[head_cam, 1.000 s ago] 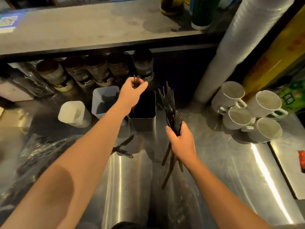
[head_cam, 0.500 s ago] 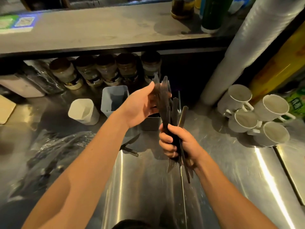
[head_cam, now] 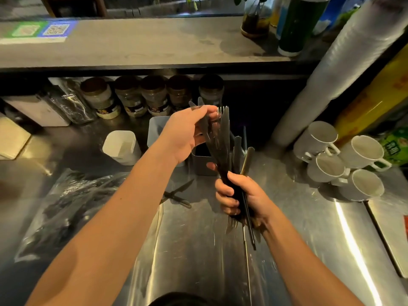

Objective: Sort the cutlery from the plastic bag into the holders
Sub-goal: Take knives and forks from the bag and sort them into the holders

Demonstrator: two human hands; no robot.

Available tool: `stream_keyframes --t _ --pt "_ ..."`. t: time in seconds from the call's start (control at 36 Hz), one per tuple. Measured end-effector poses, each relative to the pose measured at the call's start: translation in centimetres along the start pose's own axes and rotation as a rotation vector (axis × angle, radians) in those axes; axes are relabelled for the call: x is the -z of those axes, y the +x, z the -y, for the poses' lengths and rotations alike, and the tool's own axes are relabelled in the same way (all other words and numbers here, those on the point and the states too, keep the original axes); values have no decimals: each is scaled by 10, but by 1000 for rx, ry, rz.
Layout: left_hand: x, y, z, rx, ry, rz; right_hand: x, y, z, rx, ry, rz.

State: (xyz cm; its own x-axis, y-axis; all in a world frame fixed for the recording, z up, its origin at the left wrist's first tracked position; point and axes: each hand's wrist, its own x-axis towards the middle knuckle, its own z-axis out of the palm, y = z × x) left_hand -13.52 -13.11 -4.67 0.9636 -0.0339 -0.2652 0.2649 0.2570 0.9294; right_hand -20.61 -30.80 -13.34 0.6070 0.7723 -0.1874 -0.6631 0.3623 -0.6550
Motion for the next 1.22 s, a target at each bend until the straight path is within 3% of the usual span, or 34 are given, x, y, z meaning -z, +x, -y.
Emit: stream_keyframes --t 0.25,0.36,0.53,0.67,0.83,1.0,1.22 --pt "5 -5 -11 -18 -268 117 -4 -8 5 54 73 70" --pt "12 -2 -15 -42 -394 106 -2 -15 6 99 126 63" --pt "4 -1 -8 -39 -391 50 -5 -14 7 92 46 -1" --pt "-6 2 6 -91 -202 -11 -10 -13 6 0 -148 -148" --pt "-13 2 14 -161 -25 -52 -13 -16 3 9 -140 -284" --pt "-8 9 13 -219 136 -258 -20 -14 9 17 -271 -349" --pt "2 15 6 -161 408 -126 -17 -12 6 51 -348 -475"
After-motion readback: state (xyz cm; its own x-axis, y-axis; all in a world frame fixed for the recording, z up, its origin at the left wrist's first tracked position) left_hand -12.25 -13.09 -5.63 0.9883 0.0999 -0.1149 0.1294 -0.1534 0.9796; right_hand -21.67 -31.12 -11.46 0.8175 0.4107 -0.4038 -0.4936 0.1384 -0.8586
